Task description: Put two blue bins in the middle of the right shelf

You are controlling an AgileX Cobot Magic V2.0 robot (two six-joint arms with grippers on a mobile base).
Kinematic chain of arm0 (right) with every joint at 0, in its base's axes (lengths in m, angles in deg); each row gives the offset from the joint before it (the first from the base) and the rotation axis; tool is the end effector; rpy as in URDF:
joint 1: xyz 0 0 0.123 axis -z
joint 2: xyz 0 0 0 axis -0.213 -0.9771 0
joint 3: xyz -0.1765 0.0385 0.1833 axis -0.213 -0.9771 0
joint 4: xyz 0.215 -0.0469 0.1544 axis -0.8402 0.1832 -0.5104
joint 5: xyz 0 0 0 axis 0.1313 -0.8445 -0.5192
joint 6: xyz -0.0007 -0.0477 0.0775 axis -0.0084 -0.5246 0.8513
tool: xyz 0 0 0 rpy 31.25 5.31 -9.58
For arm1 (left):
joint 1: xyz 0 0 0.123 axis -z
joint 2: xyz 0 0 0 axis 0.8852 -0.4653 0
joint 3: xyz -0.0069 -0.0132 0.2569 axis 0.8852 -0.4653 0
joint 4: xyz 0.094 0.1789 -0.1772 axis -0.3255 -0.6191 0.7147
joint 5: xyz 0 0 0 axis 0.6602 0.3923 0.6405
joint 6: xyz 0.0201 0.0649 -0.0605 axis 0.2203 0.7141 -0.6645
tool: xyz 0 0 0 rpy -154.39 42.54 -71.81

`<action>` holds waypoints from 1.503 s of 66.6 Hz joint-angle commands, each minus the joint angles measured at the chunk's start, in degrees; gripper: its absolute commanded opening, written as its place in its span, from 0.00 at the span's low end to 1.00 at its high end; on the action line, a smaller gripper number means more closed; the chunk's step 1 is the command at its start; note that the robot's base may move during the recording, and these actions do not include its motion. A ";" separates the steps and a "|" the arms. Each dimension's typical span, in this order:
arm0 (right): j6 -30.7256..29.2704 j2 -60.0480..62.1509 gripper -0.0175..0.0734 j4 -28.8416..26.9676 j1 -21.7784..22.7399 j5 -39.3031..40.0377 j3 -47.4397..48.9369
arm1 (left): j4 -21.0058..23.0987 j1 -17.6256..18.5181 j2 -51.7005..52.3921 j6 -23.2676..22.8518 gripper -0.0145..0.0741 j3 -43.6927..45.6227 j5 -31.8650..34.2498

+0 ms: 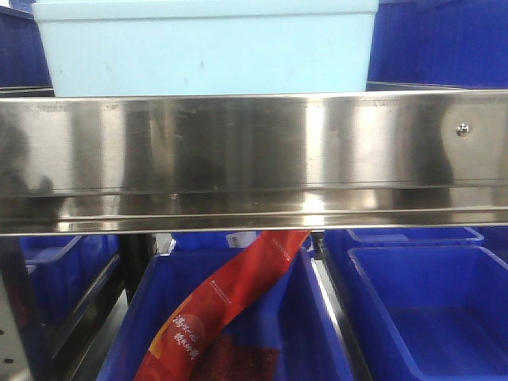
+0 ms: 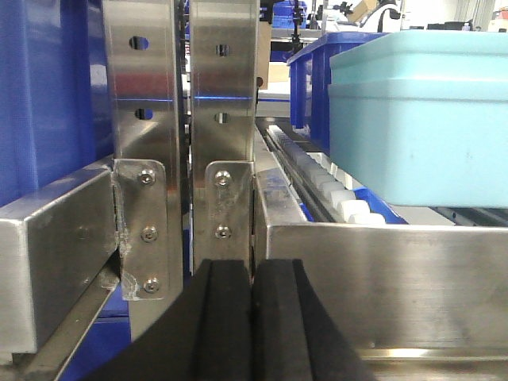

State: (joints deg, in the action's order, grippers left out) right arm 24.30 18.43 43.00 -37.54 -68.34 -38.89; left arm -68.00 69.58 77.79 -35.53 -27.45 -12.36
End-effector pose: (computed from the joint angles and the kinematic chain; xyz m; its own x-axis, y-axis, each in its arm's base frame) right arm 0.1108 0.0505 0.3080 0.0054 0.0035 -1.0000 -0.4105 0.9119 0.0010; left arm 0.1013 -0.0128 0.2067 0.0170 -0.0035 -0.9998 0.1254 0.9921 -0.0013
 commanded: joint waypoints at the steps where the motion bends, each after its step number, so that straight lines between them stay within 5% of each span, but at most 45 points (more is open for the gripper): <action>1: -0.12 0.27 0.01 0.36 0.05 1.39 -0.09 | 0.01 -0.28 0.27 -0.02 0.04 0.01 1.50; 36: -0.70 0.27 0.01 0.04 0.27 1.43 -0.09 | 0.01 -0.28 0.27 -0.02 0.04 0.01 1.58; 45: -13.32 0.38 0.01 -10.43 6.43 0.34 -0.50 | 0.01 -0.28 0.27 -0.02 0.04 0.01 1.58; 66: -13.02 10.36 0.01 -11.06 21.69 2.15 -12.57 | 0.01 -0.28 0.27 -0.02 0.04 0.01 1.58; 84: -10.91 18.35 0.01 -11.28 23.45 5.25 -23.58 | 0.01 -0.28 0.27 -0.02 0.04 0.01 1.58; 100: -10.39 18.35 0.01 -12.14 23.45 5.71 -23.58 | 0.01 -0.28 0.27 -0.02 0.04 0.01 1.67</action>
State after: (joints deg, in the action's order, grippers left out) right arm 13.66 36.58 31.11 -14.31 -64.37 -62.34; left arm -68.00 69.58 77.79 -35.53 -27.58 -12.15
